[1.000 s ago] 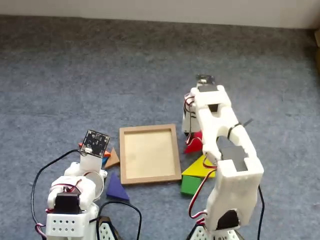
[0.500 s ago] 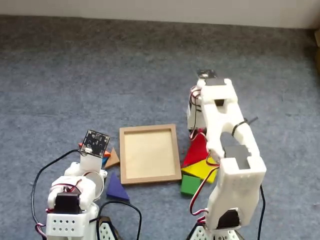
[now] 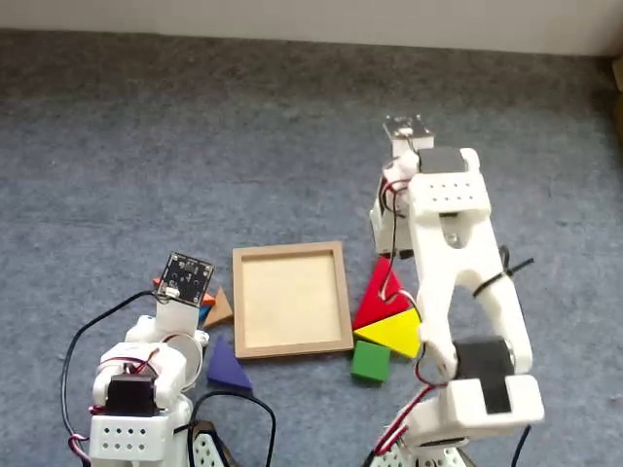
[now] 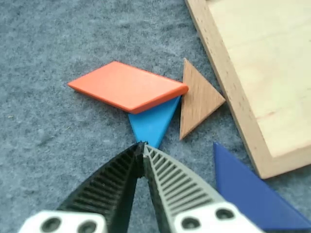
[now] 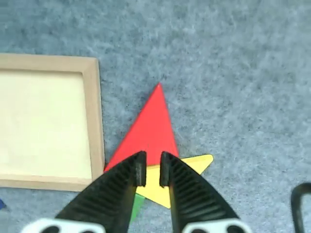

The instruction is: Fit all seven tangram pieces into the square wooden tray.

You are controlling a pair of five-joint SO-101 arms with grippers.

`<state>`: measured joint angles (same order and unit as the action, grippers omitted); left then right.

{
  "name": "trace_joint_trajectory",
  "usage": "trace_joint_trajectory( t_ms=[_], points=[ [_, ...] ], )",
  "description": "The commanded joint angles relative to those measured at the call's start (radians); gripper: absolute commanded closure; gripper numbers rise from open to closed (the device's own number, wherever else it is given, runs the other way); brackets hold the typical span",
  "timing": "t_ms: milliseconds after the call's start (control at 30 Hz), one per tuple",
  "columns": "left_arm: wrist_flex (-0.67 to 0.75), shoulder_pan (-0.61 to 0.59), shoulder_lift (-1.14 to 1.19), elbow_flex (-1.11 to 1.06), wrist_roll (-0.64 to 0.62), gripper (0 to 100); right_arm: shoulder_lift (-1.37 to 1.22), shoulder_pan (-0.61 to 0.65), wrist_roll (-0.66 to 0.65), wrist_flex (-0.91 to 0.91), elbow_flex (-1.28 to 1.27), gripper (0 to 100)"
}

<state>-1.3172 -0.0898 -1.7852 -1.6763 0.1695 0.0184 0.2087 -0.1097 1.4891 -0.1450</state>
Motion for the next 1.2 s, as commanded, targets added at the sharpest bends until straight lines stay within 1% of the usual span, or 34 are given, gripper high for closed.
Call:
trace_joint_trajectory(
  t_ms=[0,100,167,333,400,467,600,700,800,1000,1067,1167],
  points=[
    [-0.005,-0.008,-0.031,-0.021,0.008,99,0.127,-0.001,-0.031,-0.068,-0.113,94.4],
    [-0.005,-0.008,-0.031,-0.021,0.008,99,0.140,0.018,-0.025,-0.165,-0.226,93.6],
    [-0.005,-0.008,-0.031,-0.021,0.008,99,0.140,0.042,-0.021,-0.223,-0.283,89.5],
    [-0.005,-0.008,-0.031,-0.021,0.008,99,0.140,0.122,0.115,-0.265,-0.338,72.0],
    [-0.005,-0.008,-0.031,-0.021,0.008,99,0.140,0.156,0.163,-0.269,-0.340,68.3],
    [-0.005,-0.008,-0.031,-0.021,0.008,99,0.139,0.188,0.210,-0.291,-0.349,66.9],
    [-0.005,-0.008,-0.031,-0.021,0.008,99,0.094,0.202,0.295,-0.354,-0.397,66.4],
    [-0.005,-0.008,-0.031,-0.021,0.008,99,-0.007,0.199,0.330,-0.404,-0.404,66.4],
    [-0.005,-0.008,-0.031,-0.021,0.008,99,-0.131,0.196,0.342,-0.400,-0.404,66.6],
    [-0.005,-0.008,-0.031,-0.021,0.008,99,-0.243,0.176,0.342,-0.260,-0.303,66.7],
    [-0.005,-0.008,-0.031,-0.021,0.008,99,-0.252,0.176,0.342,-0.231,-0.282,69.6],
    [-0.005,-0.008,-0.031,-0.021,0.008,99,-0.259,0.176,0.342,-0.229,-0.275,80.6]
  ],
)
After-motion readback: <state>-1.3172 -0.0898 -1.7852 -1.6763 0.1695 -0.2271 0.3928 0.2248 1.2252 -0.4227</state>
